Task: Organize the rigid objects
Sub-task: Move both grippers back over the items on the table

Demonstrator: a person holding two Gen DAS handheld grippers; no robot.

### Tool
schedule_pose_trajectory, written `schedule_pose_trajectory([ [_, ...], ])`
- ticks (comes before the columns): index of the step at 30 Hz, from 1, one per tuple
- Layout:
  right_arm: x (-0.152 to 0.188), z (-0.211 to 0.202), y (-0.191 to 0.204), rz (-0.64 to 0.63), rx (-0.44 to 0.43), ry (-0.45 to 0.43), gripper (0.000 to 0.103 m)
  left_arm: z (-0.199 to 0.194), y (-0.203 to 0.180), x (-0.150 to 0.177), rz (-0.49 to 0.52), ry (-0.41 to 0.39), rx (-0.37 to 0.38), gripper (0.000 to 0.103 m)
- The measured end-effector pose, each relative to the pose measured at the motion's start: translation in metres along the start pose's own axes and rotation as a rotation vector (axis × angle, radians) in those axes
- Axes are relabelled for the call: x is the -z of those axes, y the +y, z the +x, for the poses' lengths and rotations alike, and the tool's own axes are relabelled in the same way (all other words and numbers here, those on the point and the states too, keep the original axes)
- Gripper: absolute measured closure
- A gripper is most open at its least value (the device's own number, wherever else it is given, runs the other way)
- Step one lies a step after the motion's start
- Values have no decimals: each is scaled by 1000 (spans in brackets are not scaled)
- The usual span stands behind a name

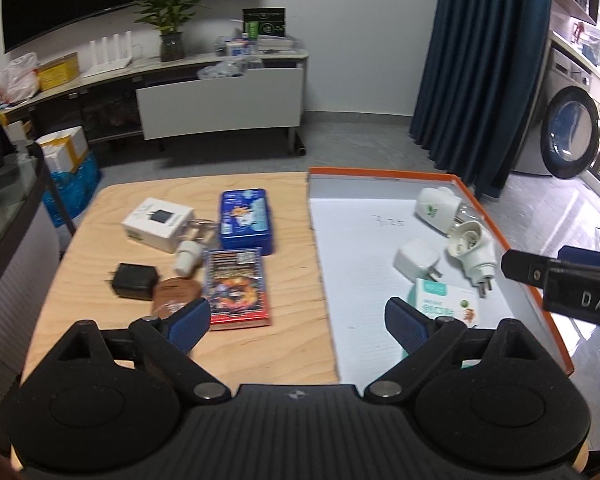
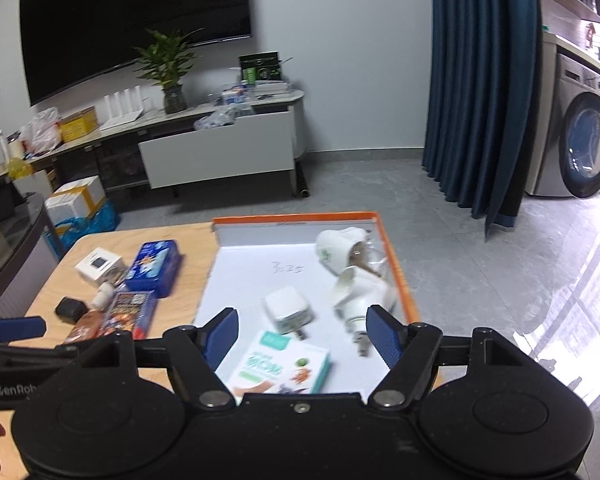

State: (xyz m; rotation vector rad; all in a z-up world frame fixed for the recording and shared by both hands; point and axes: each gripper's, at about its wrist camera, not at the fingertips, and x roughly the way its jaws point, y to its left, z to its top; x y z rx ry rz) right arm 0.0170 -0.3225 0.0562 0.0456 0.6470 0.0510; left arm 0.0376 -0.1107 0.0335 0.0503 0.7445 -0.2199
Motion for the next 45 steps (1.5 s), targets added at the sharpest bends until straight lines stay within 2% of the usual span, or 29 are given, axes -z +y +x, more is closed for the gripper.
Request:
schedule_pose_trajectory([
  [24,9,-10,87,-127,-108,30,19,-31,69,14,-128,-16,-76,7],
  [45,15,-3,126,-169,-152,59,19,-40,98,23,-162,-9,-105,7],
])
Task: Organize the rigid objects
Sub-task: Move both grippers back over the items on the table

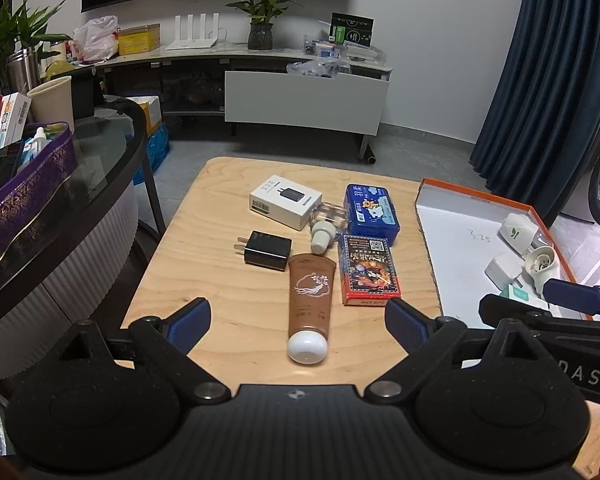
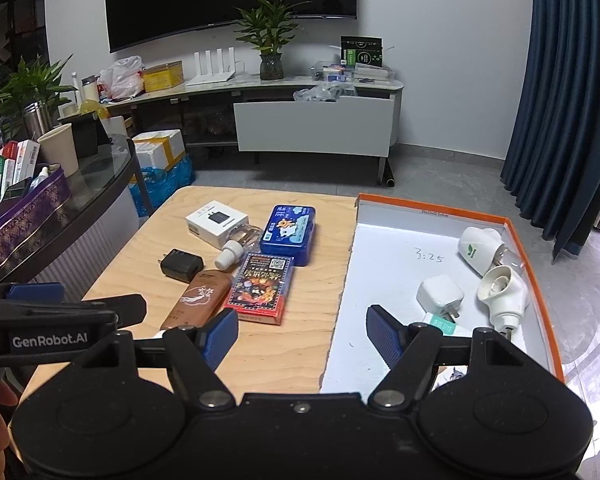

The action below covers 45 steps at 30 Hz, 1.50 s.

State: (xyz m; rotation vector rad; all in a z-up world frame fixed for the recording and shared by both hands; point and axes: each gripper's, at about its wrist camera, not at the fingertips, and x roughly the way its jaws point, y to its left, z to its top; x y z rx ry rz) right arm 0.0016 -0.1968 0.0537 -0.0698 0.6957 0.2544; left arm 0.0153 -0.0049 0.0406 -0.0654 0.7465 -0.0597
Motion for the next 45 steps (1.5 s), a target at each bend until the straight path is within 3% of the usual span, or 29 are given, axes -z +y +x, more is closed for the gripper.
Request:
schedule_pose_trajectory([
  [33,19,33,-3,39,-38,73,19,44,13,22,14,106,-33,7],
  [45,22,50,-5,54,-56,105,19,76,24,8,-5,111,-55,7],
])
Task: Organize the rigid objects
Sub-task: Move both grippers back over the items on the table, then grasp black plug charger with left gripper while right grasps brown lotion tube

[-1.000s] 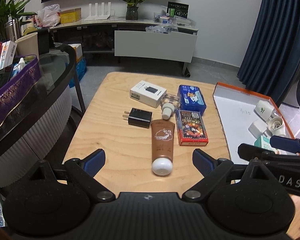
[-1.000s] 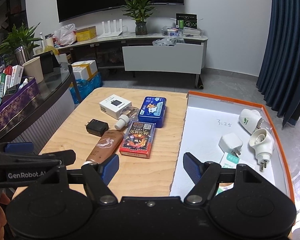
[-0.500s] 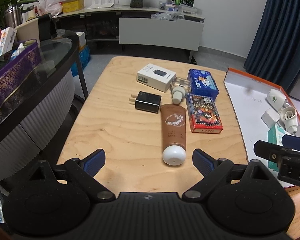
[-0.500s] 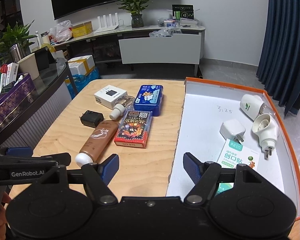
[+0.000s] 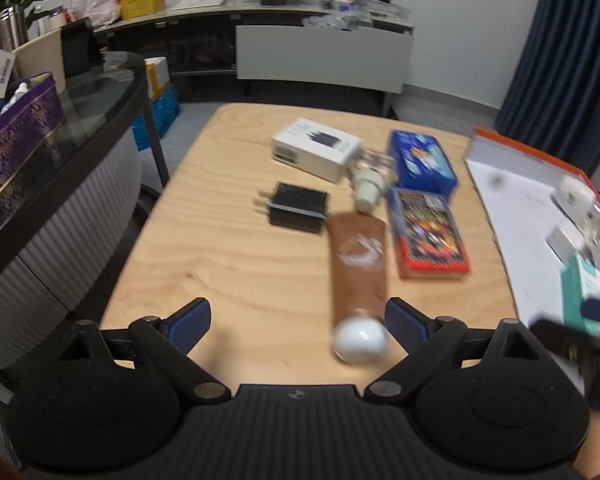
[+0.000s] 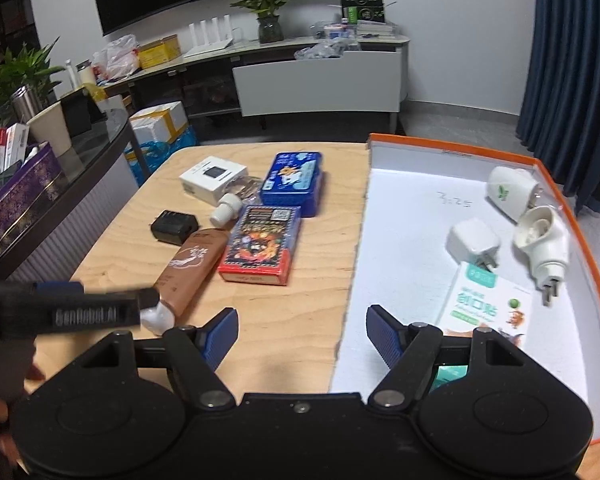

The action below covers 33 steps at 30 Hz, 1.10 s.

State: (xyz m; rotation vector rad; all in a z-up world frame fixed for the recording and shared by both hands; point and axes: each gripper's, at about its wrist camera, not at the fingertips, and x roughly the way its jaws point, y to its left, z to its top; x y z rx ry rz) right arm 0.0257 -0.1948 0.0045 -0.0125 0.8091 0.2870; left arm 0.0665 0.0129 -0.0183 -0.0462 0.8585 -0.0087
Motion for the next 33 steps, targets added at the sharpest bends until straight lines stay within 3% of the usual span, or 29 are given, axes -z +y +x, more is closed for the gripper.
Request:
schedule_pose_trajectory([
  [7,1,19,35,-54,-67,33,19,35,17,-35,25,-9,-38,7],
  [18,5,42,65,-110,-111,64,19,89,12,-55,97,-11,39,9],
  [22,1,51,66,-91,-120,66,19,90,17,-55,139,-29,69,27],
  [24,-1,56,67,-72,-134,69,18,89,16,-53,183,-49,73,42],
  [33,-11,74,84,54,-207,82,14,78,37,-49,127,-69,101,42],
])
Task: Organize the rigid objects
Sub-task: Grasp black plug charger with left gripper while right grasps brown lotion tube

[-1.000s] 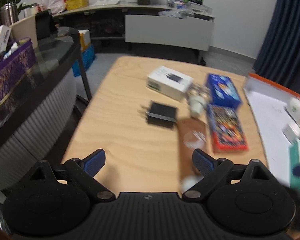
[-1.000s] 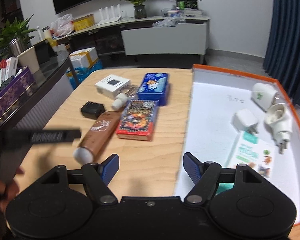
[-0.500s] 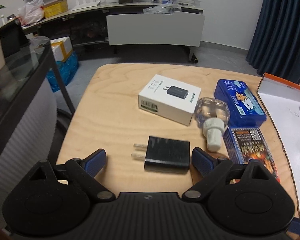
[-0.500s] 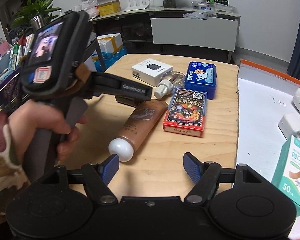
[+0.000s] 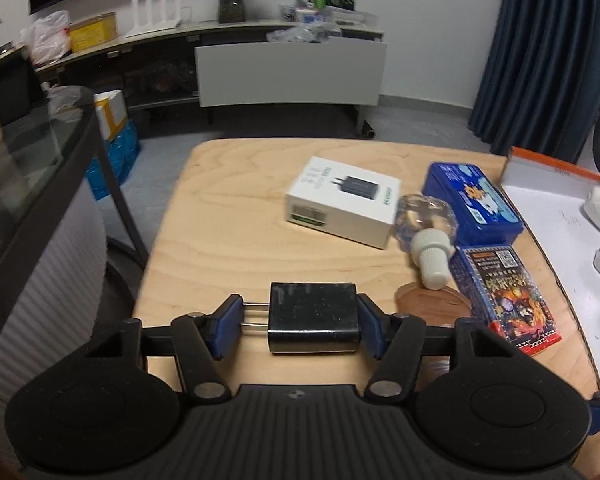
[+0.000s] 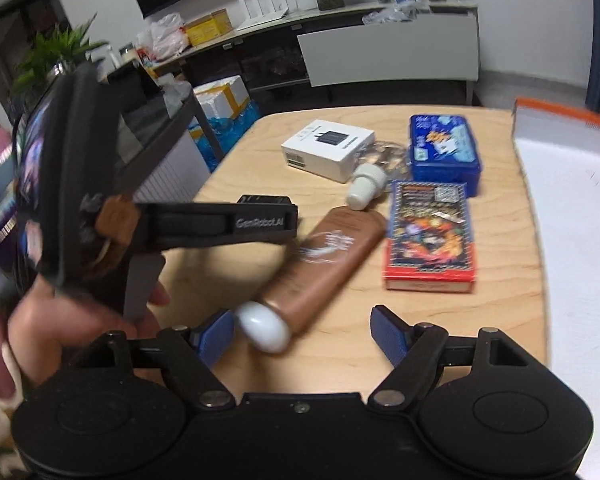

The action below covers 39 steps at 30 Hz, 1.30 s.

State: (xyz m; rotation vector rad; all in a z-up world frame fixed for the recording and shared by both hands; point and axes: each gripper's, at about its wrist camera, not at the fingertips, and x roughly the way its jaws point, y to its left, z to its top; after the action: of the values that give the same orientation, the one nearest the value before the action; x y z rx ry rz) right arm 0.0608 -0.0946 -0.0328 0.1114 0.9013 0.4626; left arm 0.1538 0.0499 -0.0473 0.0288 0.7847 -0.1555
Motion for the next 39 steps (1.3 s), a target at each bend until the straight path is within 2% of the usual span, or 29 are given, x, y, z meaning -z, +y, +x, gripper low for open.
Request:
schedule_pose_trajectory([
  [3,-4,3,4,43,-1,-8,13,-11,11,-2,-34,-21,-16,42],
  [7,-11,24,11,76,71,24,11,-25,16,-1,-33,-40,-38,42],
  [9,-12,31,19,36,121,0,16,-34,15,2,-25,-47,-55,42],
  [10,-11,34,23,4,155,-6,34,-38,16,4,-33,-48,-54,42],
  [11,-10,35,26,-24,182,-17,39,-43,17,7,-41,-47,-52,42],
  [12,-8,34,27,-31,189,-21,54,-48,18,10,-45,-48,-54,42],
  [13,-6,32,24,-30,187,-25,57,-54,18,13,-54,-49,-56,42],
  [23,14,-18,7,5,124,-96,58,-101,3,39,-68,-70,-69,42],
  [27,19,-40,-4,17,117,-118,59,-111,-6,46,-82,-69,-55,42],
  [32,30,-70,-17,4,103,-194,59,-117,-21,53,-74,-64,-49,42],
  [39,36,-92,-32,7,113,-233,59,-122,-38,56,-62,-68,-20,42],
])
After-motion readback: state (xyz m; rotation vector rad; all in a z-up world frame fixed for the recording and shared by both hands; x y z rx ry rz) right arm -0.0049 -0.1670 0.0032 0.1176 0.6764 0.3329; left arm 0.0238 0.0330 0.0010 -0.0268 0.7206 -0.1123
